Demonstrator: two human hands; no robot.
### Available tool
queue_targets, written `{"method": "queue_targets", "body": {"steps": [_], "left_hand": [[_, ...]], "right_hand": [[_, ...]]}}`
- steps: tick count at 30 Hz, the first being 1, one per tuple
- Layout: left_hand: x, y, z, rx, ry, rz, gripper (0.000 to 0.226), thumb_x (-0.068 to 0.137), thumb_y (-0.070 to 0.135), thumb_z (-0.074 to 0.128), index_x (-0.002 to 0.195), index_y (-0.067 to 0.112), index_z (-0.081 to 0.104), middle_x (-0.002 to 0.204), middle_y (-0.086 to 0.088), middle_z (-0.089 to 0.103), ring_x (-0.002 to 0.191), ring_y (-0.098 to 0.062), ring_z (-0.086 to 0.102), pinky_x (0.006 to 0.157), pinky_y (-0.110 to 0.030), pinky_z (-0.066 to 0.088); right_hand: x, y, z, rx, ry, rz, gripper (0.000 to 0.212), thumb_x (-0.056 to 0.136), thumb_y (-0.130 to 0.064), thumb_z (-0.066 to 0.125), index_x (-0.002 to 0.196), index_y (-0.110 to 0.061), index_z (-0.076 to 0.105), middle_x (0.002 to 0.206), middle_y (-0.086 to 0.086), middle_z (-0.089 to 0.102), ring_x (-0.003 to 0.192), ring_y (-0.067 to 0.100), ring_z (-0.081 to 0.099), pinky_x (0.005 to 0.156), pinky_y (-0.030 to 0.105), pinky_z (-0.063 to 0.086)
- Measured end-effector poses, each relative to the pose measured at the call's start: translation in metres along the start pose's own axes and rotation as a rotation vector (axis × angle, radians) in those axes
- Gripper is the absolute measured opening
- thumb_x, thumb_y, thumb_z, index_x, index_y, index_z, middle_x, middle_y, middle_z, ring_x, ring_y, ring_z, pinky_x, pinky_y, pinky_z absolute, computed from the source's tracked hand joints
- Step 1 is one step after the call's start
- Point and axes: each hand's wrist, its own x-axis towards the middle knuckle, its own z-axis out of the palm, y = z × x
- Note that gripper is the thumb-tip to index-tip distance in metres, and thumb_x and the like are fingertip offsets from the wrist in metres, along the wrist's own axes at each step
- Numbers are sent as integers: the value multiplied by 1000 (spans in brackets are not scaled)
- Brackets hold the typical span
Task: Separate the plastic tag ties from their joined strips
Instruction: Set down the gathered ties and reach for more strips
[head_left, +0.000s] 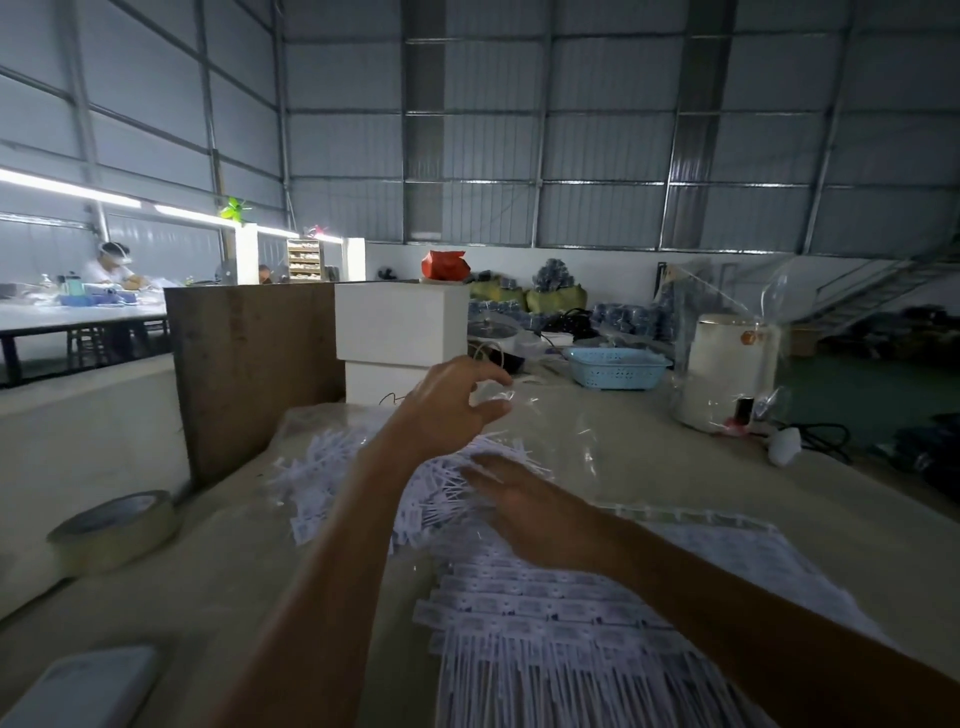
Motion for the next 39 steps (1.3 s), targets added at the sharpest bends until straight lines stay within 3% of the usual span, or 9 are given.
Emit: {"method": "queue_targets", "body": {"steps": [4,6,10,12,15,22,28,33,39], "left_hand": [[-2,26,3,60,108,118,26,91,28,69,115,20,69,115,-1,63,107,-18,55,92,-32,42],[-7,44,15,61,129,163,16,92,29,67,107,23,71,105,3,64,97,-14,57,87,-34,46],[-31,67,66,-111,-213,178,8,92,20,67,93,20,74,85,5,72,76,-6,65,74,-31,55],[-40,66,92,-97,-344,131,11,92,18,68,101,17,75,95,0,74,84,-11,66,80,-34,54],[-42,61,111,-30,-368,48,25,93,22,67,118,19,69,121,-1,65,108,-17,61,94,-35,49],[-36,38,115,492,-387,-114,41,98,46,50,138,43,47,160,-1,16,138,-34,33,107,-55,37],[-35,4,104,628,-352,-171,45,98,43,48,141,32,44,144,-1,46,132,-25,43,105,-46,42],[-36,-7,95,392,-216,-139,48,94,17,55,139,34,50,135,-2,60,118,-22,60,99,-40,50],[-28,-5,76,299,24,-268,40,95,8,52,125,30,63,117,-6,69,93,-26,68,83,-44,58]], "right_hand": [[-82,-9,-15,92,15,44,35,102,-21,47,134,-16,61,138,3,56,124,16,51,103,24,39],[-117,2,-25,134,-84,163,39,104,-29,38,131,-19,64,134,0,58,120,16,54,101,30,43],[-158,43,-43,184,64,445,23,102,-14,51,113,-12,71,115,5,69,104,21,64,92,32,47],[-163,68,-47,237,187,578,20,97,-1,55,103,-4,73,105,12,71,94,24,65,87,31,47],[-159,105,-45,277,167,736,23,96,3,51,109,2,71,117,16,69,108,29,63,91,24,41],[-122,146,-11,168,-253,748,40,106,-19,42,142,-5,50,151,13,46,137,26,43,108,27,29],[-103,163,1,108,-430,761,33,101,-12,47,130,-1,59,142,17,50,127,29,50,101,29,39],[-93,165,-28,57,-236,716,28,98,-13,55,123,-4,64,130,15,61,119,27,55,95,28,39],[-98,154,-109,185,-36,693,27,100,-16,56,126,-12,63,121,10,67,90,15,61,80,26,47]]}}
